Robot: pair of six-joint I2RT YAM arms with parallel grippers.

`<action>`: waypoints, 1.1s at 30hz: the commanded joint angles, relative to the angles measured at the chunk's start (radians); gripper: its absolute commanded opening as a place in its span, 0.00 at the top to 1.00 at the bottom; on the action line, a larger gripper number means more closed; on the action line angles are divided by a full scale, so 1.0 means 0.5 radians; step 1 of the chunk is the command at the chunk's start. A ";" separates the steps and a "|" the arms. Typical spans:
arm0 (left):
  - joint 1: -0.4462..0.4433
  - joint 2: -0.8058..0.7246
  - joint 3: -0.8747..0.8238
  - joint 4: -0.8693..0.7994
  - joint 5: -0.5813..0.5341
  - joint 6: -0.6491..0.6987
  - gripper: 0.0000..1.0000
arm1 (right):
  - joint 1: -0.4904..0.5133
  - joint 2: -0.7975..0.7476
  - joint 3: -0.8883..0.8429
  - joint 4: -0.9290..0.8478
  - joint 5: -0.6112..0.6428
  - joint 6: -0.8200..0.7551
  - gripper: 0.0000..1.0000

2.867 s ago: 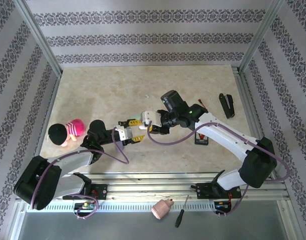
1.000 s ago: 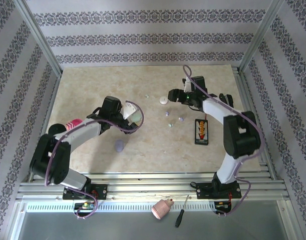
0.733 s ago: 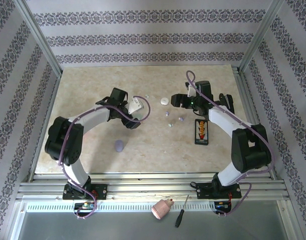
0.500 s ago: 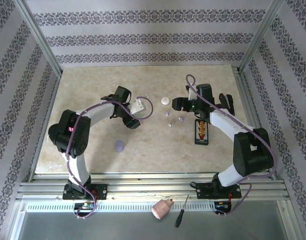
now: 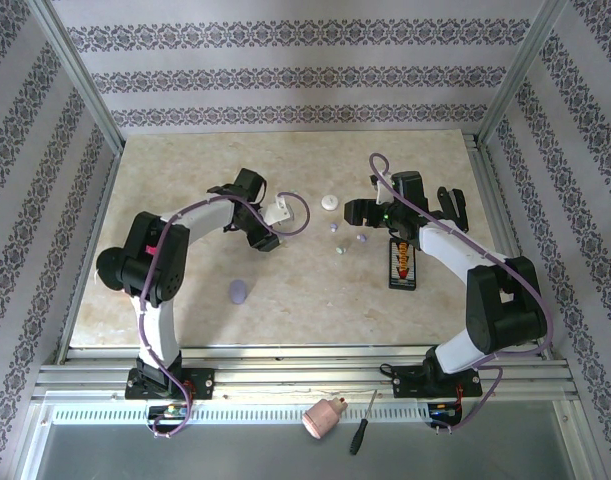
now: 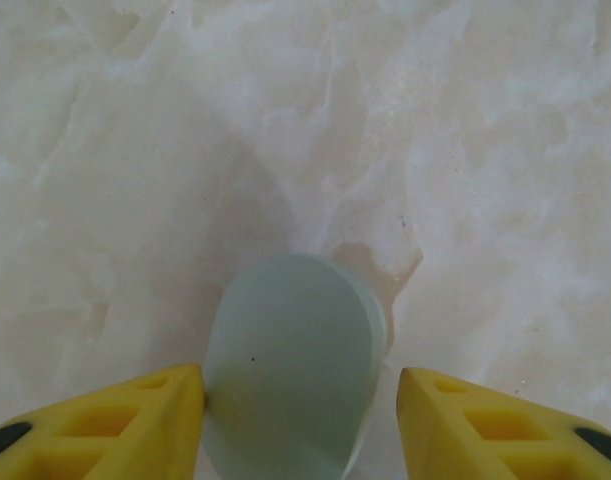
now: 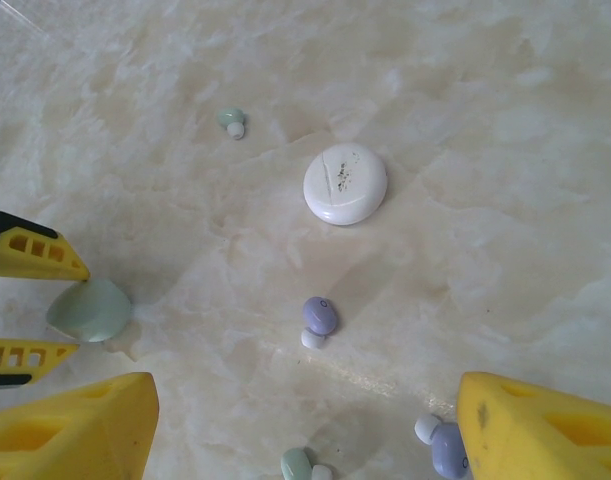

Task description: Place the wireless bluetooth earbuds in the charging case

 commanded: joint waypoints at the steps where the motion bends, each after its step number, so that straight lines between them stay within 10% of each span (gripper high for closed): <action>1: 0.011 0.075 0.035 -0.175 0.002 0.070 0.39 | 0.010 -0.055 -0.022 -0.010 0.016 -0.028 0.22; 6: 0.013 0.094 0.042 -0.170 -0.010 0.099 0.35 | 0.008 -0.053 -0.027 -0.011 0.007 -0.026 0.22; 19: 0.013 0.001 0.001 -0.133 0.110 0.082 0.66 | 0.006 -0.180 -0.066 -0.018 -0.131 0.173 0.23; 33: -0.038 -0.686 -0.492 0.563 0.605 -0.103 0.67 | 0.148 -0.250 -0.254 0.256 -1.045 1.031 0.24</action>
